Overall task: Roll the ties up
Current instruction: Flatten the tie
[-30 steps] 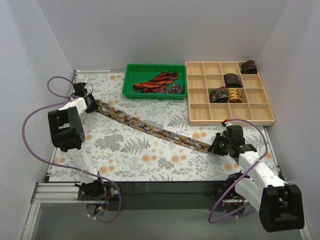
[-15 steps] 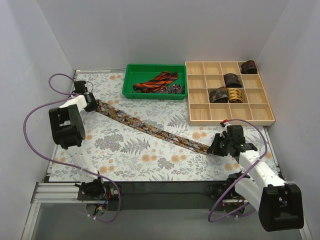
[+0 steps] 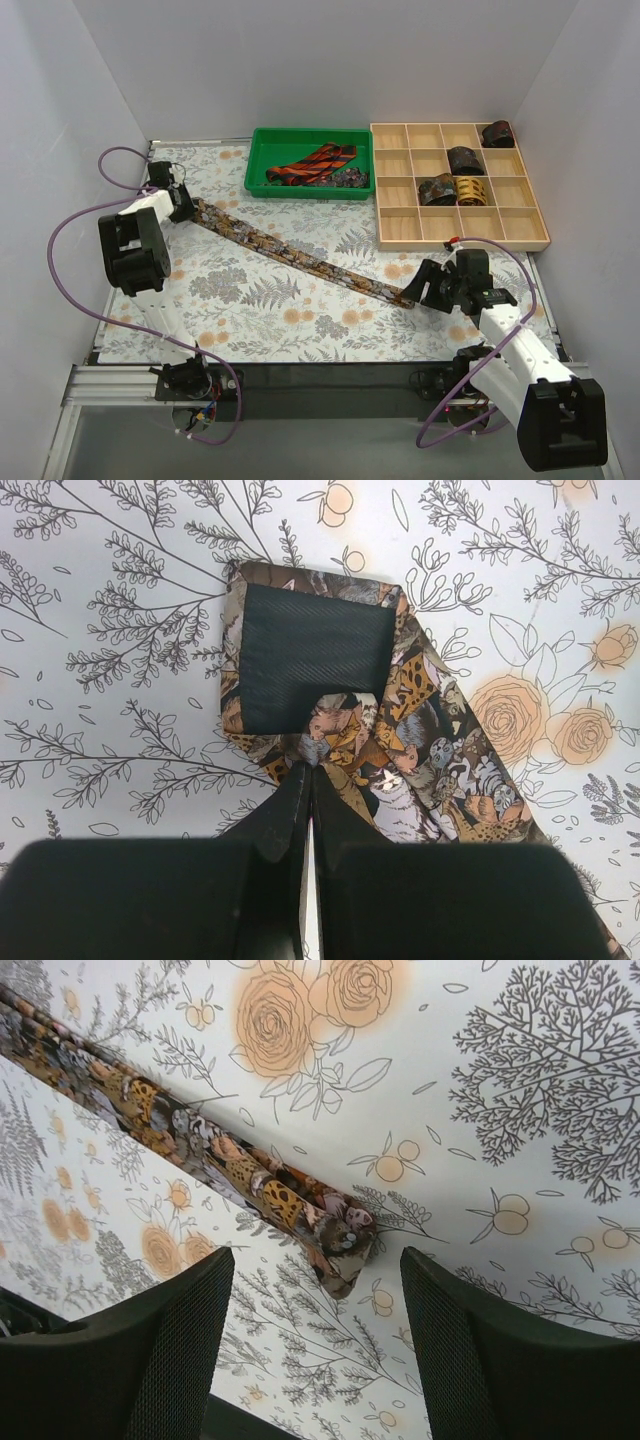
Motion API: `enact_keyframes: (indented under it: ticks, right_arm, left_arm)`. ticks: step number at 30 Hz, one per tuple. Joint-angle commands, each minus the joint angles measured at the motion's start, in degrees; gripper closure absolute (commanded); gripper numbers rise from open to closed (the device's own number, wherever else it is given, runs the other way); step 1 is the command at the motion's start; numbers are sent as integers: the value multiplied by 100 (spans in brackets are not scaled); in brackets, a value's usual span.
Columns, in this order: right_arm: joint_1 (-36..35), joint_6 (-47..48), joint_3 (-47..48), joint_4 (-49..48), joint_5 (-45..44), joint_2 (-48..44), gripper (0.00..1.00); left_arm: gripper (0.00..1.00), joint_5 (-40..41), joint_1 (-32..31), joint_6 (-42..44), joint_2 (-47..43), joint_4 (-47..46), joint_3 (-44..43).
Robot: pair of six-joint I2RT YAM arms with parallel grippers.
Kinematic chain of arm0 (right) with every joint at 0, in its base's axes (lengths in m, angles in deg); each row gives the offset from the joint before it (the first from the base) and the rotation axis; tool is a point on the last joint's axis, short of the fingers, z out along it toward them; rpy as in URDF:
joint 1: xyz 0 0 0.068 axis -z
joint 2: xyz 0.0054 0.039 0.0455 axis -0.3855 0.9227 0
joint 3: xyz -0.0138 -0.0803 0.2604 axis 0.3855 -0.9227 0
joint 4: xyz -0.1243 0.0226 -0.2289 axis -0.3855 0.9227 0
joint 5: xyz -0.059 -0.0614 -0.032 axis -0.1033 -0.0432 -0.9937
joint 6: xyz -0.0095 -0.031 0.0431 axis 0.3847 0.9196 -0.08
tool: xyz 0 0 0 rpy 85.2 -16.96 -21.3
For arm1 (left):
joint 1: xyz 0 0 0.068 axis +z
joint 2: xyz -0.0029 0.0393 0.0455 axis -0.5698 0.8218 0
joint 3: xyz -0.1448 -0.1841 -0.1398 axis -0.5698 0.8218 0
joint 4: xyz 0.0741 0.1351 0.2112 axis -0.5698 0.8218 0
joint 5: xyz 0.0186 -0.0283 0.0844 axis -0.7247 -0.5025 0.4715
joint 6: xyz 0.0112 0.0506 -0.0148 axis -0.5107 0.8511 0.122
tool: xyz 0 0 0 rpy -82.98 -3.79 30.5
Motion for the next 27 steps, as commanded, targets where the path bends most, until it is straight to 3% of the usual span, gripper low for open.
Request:
enact_keyframes:
  ticks: [1, 7, 10, 11, 13, 17, 19, 27]
  right_arm:
    - [35, -506, 37, -512, 136, 80, 38]
    - [34, -806, -376, -837, -223, 125, 46]
    - [43, -789, -517, -881, -295, 195, 55]
    - [43, -780, -526, -890, -277, 230, 63]
    - [52, -710, -552, -881, -329, 291, 68]
    - [96, -394, -404, -881, -514, 458, 89]
    - [131, -184, -229, -855, -663, 616, 96]
    - [140, 889, 317, -503, -867, 1091, 93]
  left_arm:
    - [99, -33, 12, 92, 104, -20, -38]
    - [98, 81, 12, 109, 131, -20, -2]
    - [98, 151, 12, 83, 131, -12, 50]
    - [98, 152, 21, 74, 131, -20, 68]
    - [98, 152, 21, 22, 139, -3, 129]
    - [98, 424, 47, -31, 113, 76, 261]
    - [97, 415, 134, -101, 43, 111, 357]
    - [92, 520, 302, -216, -896, 76, 946]
